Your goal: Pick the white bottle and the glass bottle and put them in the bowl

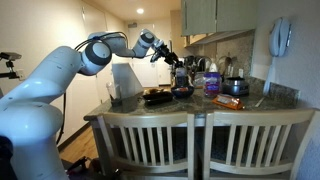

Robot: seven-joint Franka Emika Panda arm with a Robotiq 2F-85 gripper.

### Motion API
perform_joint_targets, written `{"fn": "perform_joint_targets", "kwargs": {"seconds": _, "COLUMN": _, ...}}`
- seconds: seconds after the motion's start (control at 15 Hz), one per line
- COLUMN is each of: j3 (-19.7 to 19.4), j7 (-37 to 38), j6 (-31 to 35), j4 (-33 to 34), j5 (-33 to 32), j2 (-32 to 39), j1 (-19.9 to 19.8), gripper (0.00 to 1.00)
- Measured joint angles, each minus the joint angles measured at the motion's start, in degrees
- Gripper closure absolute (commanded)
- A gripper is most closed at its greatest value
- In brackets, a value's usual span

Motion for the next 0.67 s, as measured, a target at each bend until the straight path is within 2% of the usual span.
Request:
{"fn": "perform_joint_targets", "kwargs": {"seconds": 0.6, "j3": -0.3, "j7": 0.4, "j6": -3.1, "j4": -5.9, "j5": 0.4, "j2": 0.0, "j1": -0.2, "gripper": 0.67}}
{"fn": "perform_joint_targets", "kwargs": {"seconds": 0.67, "j3": -0.3, "j7": 0.4, "j6": -3.4, "j4": -6.2, "j5": 0.4, "j2": 0.0, "j1": -0.2, "gripper": 0.30}}
